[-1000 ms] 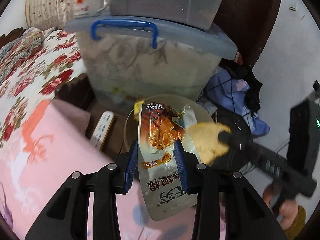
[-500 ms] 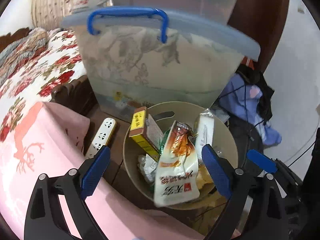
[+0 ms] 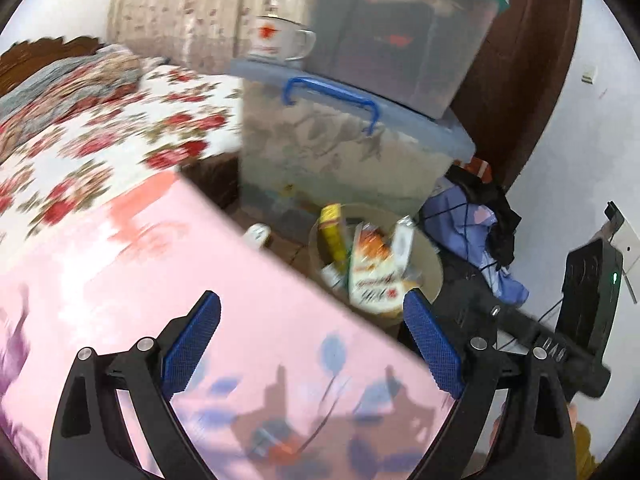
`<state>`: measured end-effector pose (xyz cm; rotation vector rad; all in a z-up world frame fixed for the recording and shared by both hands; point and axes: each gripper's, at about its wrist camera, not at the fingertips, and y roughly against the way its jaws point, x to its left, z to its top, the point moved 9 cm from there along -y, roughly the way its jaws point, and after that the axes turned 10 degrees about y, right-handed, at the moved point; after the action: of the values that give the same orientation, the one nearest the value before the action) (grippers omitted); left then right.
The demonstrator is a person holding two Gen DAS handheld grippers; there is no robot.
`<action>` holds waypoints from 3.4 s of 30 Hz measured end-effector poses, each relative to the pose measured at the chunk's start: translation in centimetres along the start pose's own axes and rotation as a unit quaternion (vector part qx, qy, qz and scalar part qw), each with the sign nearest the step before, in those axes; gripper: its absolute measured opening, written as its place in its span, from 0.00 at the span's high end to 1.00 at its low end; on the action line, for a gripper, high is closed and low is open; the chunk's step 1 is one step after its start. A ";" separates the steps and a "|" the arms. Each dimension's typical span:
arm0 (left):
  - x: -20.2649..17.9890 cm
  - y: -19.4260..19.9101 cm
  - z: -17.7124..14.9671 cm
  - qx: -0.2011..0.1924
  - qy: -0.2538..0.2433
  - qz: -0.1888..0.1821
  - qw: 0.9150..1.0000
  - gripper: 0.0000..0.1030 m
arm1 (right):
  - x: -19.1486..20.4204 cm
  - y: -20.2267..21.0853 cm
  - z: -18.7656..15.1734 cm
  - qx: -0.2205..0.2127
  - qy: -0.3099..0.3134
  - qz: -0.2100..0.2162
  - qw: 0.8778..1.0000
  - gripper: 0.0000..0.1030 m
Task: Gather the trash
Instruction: 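Move both open tools back over the bed toward the last trash, then grasp the white-red snack packet with the left tool while the right tool grasps the crumpled white bag, then carry the packet with the left tool while the right tool carries the white bag to the wastebasket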
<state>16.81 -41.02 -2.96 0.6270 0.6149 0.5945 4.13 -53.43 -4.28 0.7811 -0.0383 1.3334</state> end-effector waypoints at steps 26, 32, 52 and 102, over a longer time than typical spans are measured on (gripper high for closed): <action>48.4 28.4 -17.1 -0.075 0.383 0.280 0.877 0.37 | 28.2 -9.4 -17.9 0.207 0.126 0.154 0.958 0.40; 48.0 26.9 -16.7 -0.066 0.349 0.289 0.889 0.54 | 33.6 -10.9 -18.3 0.221 0.172 0.168 0.945 0.40; 40.4 31.1 -22.3 -0.084 0.372 0.203 0.902 1.00 | 50.3 -24.1 -22.6 0.296 0.269 0.212 0.892 0.74; 27.7 20.2 -21.8 0.025 0.261 0.104 0.959 0.99 | 31.4 -9.1 -21.8 0.248 0.167 0.176 0.938 0.74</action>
<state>14.24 -1.65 -12.71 0.5874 1.0690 0.9584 11.99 -15.52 -10.90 0.9867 0.4648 1.8392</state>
